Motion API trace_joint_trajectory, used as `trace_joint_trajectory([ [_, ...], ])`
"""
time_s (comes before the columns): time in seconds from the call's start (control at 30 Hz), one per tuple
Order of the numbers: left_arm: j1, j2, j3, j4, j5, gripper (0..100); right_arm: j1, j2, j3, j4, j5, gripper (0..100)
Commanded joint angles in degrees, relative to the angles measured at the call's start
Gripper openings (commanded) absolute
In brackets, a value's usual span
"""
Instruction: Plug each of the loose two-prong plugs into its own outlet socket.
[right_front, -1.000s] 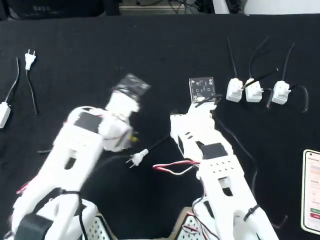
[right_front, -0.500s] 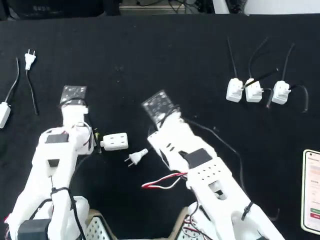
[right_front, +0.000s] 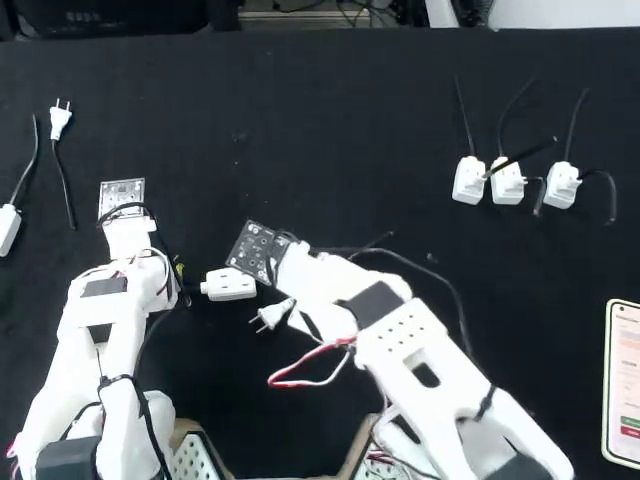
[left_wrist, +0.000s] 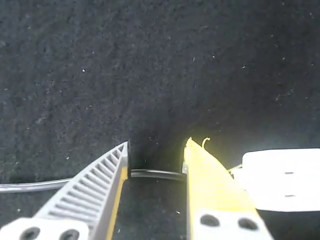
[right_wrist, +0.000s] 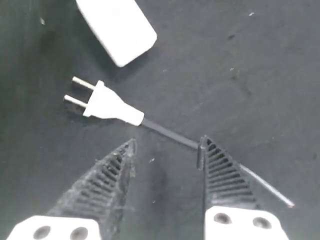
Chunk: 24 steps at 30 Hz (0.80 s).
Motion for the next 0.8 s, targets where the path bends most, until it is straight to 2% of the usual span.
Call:
trace_joint_trajectory([
  [0.0, -0.6, -0.3, -0.7, -0.9, 0.4, 18, -0.8, 2.5, -3.6, -1.6, 0.4, 18.8],
  [0.1, -0.6, -0.3, -0.7, -1.0, 0.4, 18, -1.2, 3.2, -3.6, -1.2, 1.4, 18.8],
  [0.23, -0.6, -0.3, -0.8, -1.0, 0.4, 18, -4.0, 3.8, -3.6, 2.3, 16.5, 18.8],
  [0.33, -0.6, -0.3, -0.7, -1.0, 0.4, 18, -4.3, 6.5, -5.3, 5.3, 21.4, 19.0],
  [0.53, -3.3, -0.3, -1.0, -1.0, 0.5, 18, -4.5, 17.6, -11.5, 5.8, 23.2, 19.1],
  [0.77, -15.7, -0.3, -3.2, -1.0, 13.1, 18, -4.6, 24.8, -16.8, 5.6, 26.6, 19.1],
])
